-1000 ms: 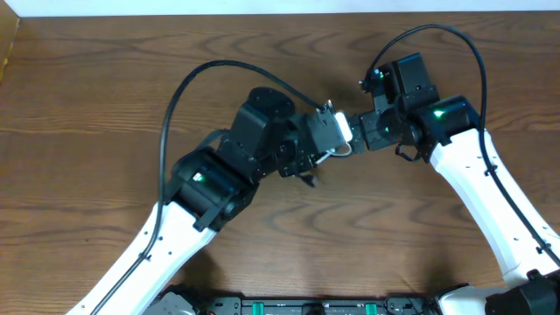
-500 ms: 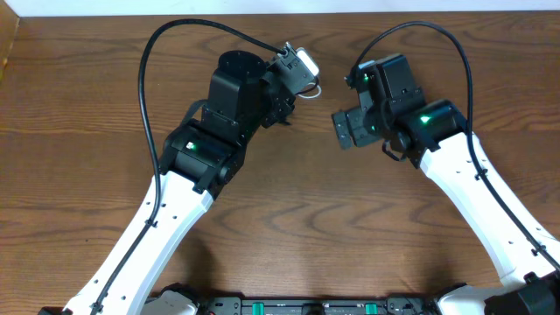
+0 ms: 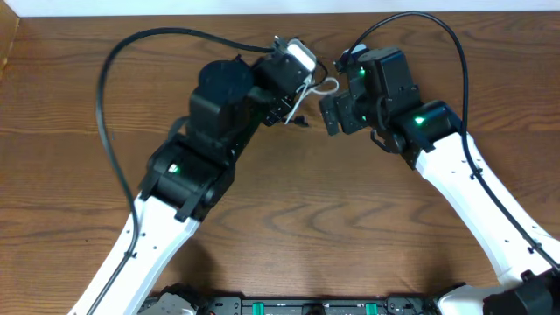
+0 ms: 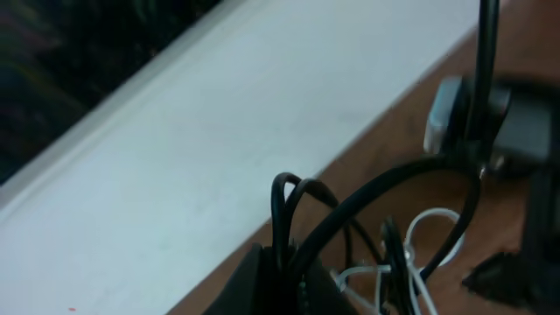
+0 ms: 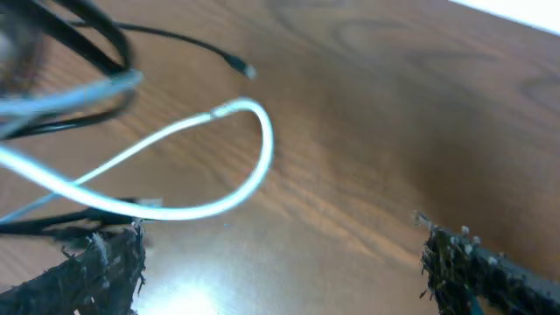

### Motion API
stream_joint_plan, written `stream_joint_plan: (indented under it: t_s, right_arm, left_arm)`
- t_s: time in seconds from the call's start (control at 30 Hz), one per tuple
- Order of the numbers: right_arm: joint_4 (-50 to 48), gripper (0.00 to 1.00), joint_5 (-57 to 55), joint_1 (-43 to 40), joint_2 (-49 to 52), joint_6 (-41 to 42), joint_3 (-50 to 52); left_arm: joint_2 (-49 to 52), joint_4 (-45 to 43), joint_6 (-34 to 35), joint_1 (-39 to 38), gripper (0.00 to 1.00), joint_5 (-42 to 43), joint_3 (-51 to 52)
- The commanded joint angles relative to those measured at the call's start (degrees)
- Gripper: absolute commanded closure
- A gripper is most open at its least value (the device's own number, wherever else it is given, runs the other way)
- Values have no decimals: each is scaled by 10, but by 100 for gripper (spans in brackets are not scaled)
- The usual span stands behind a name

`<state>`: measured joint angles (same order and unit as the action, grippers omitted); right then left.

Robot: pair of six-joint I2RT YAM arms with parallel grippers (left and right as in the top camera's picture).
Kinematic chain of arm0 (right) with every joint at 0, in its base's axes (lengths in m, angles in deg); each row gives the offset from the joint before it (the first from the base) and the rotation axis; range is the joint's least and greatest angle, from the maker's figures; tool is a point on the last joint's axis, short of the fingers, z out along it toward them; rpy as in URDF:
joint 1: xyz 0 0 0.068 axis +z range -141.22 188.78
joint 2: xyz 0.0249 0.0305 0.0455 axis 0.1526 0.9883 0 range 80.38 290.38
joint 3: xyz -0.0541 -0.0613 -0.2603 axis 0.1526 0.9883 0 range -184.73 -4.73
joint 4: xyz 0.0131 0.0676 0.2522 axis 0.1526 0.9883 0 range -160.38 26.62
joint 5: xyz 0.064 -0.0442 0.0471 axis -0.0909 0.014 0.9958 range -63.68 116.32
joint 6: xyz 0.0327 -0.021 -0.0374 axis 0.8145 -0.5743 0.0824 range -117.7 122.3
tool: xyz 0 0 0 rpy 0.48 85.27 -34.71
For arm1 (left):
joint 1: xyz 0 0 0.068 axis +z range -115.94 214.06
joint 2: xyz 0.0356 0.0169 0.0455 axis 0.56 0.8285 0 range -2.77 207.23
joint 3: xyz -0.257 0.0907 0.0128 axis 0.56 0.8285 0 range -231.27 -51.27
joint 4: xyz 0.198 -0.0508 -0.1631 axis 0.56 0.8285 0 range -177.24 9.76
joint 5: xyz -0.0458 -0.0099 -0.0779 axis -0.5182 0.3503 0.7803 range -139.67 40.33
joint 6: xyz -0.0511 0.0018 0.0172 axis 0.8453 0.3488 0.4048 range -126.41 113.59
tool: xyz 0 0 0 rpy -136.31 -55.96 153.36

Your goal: Untangle cables

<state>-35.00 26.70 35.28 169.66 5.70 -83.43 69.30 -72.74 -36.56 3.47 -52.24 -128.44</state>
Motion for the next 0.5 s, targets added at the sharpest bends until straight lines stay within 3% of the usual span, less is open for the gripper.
stream_joint_plan:
  t_s: [0.0,0.47]
  right_arm:
    - [-15,1,12,5,32,-7,-7]
    - [-78,1,32,19,9,-2,-7]
  left_arm:
    - [-42,-38,66,2,92,-11,-21]
    - [-53,-13,87,2,93,-12,-21]
